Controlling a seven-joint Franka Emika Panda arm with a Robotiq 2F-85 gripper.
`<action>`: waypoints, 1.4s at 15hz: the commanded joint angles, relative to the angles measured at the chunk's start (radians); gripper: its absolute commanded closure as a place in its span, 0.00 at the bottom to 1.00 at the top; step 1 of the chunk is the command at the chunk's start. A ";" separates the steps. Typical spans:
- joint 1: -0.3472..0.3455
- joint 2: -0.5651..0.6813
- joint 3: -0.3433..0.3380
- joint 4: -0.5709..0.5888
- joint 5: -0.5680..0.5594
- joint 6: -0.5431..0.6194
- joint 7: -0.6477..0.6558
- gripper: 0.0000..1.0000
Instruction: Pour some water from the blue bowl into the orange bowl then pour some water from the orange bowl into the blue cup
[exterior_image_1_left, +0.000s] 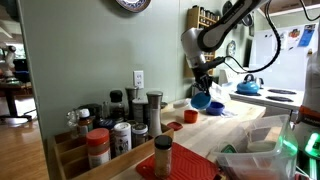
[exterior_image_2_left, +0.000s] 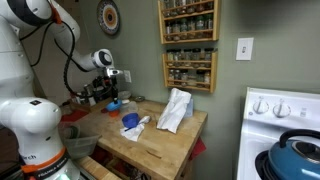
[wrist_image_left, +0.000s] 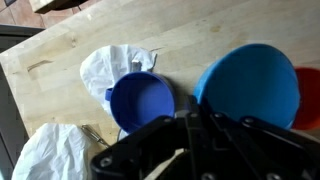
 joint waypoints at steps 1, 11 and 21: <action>0.011 0.013 0.006 0.026 -0.031 -0.042 0.032 0.99; 0.012 0.010 0.004 0.024 -0.025 -0.037 0.015 0.99; -0.010 -0.016 -0.020 -0.007 0.052 0.010 -0.091 0.99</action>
